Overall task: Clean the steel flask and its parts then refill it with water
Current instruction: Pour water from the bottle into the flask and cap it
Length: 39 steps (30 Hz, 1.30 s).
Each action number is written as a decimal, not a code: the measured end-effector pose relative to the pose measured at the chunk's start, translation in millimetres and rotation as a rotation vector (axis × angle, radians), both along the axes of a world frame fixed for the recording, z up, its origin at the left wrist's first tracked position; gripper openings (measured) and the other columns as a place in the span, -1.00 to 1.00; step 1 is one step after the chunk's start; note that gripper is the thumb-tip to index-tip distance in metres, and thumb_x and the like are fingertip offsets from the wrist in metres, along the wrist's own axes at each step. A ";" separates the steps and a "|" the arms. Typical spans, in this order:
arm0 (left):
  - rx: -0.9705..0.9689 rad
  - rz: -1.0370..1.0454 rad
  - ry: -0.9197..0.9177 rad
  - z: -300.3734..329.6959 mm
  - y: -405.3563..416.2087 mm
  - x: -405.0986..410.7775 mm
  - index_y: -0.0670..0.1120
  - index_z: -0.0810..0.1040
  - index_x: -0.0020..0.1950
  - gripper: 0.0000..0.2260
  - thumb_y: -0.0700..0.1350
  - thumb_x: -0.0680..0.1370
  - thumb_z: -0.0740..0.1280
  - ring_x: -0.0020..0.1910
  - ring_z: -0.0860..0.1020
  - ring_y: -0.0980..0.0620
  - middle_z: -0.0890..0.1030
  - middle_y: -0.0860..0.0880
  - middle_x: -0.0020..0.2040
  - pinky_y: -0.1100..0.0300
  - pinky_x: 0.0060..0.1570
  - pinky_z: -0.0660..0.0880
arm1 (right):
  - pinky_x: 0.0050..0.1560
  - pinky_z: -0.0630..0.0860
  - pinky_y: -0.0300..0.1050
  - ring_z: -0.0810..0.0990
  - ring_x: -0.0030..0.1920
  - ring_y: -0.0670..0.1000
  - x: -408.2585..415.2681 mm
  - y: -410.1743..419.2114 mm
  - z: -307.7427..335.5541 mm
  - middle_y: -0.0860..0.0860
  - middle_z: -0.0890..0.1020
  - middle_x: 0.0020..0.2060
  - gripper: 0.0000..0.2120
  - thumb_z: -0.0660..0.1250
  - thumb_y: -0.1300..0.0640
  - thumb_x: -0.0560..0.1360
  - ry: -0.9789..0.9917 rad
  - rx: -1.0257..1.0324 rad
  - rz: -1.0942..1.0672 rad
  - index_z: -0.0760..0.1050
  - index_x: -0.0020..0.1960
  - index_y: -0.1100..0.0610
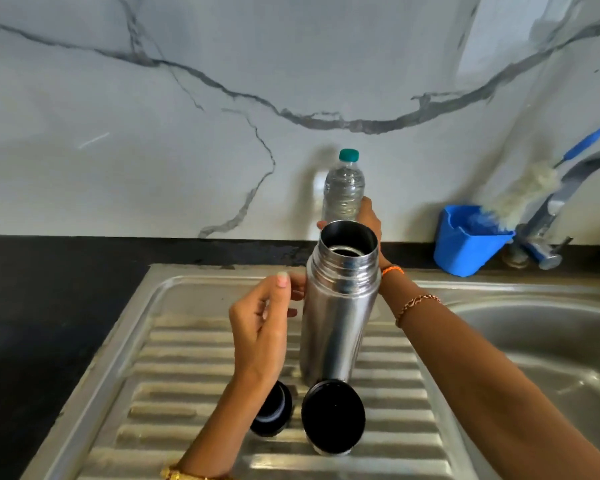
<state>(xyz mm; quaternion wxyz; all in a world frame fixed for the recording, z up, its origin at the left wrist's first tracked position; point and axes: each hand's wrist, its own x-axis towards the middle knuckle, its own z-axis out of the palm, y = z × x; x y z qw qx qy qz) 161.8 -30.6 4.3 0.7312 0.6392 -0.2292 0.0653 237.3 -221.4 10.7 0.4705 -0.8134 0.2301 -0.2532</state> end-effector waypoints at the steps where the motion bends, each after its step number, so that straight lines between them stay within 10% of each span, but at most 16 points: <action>1: -0.004 0.000 -0.002 -0.6 -0.6 -0.2 0.23 0.64 -0.17 -0.75 0.15 0.48 0.17 -0.19 0.61 0.13 0.67 0.13 -0.22 0.21 -0.24 0.53 | -0.12 0.43 -0.11 0.51 -0.11 0.05 3.4 0.7 -1.8 0.06 0.53 -0.07 -0.46 0.53 0.01 0.28 -0.002 -0.009 -0.018 0.36 0.11 0.17; 5: 0.033 -0.008 -0.059 -2.5 4.2 -3.5 0.20 0.63 -0.09 -0.80 0.16 0.46 0.23 -0.15 0.60 0.13 0.66 0.13 -0.17 0.26 -0.22 0.52 | -0.12 0.36 -0.15 0.45 -0.11 0.04 -9.6 -2.5 -2.7 0.17 0.56 -0.04 -0.67 0.39 0.13 0.40 -0.078 0.004 -0.088 0.40 0.08 0.24; 13: 0.375 0.156 -0.309 -8.9 12.6 -26.0 -0.05 0.47 0.21 -0.39 0.27 0.29 0.34 0.01 0.54 0.03 0.56 -0.04 0.09 0.26 -0.30 0.55 | -0.03 0.58 0.06 0.63 -0.14 0.05 -131.3 -2.4 17.3 0.01 0.65 -0.15 -0.48 0.61 0.06 0.13 -0.304 0.008 -0.318 0.50 0.02 0.10; 19: 0.110 0.244 -0.213 1.5 19.7 -71.4 -0.05 0.46 0.11 -0.62 0.14 0.40 0.31 0.01 0.50 0.04 0.51 0.01 0.04 0.29 -0.21 0.49 | -0.07 0.61 0.00 0.65 -0.19 0.05 -242.8 30.0 28.7 0.05 0.66 -0.19 -0.48 0.58 0.13 0.07 -0.371 0.126 -0.188 0.54 -0.01 0.18; 35: 0.089 -0.870 -0.013 77.4 -32.8 -166.2 0.00 0.59 0.09 -0.78 -0.04 0.52 0.23 0.07 0.58 0.16 0.67 0.08 -0.03 0.36 0.02 0.47 | -0.21 0.56 -0.15 0.59 -0.28 -0.04 -352.1 56.5 4.1 0.01 0.63 -0.30 -0.52 0.51 0.35 0.03 -0.251 0.381 0.403 0.52 -0.06 0.23; 39: 0.041 -1.107 -0.047 90.6 -41.9 -171.1 0.01 0.63 0.11 -0.70 0.06 0.42 0.35 0.09 0.57 0.10 0.66 0.05 -0.01 0.24 0.13 0.44 | -0.02 0.51 0.13 0.54 -0.10 0.18 -364.3 34.8 11.8 0.24 0.57 -0.11 -0.45 0.51 0.29 0.06 -0.195 0.465 0.699 0.51 0.05 0.25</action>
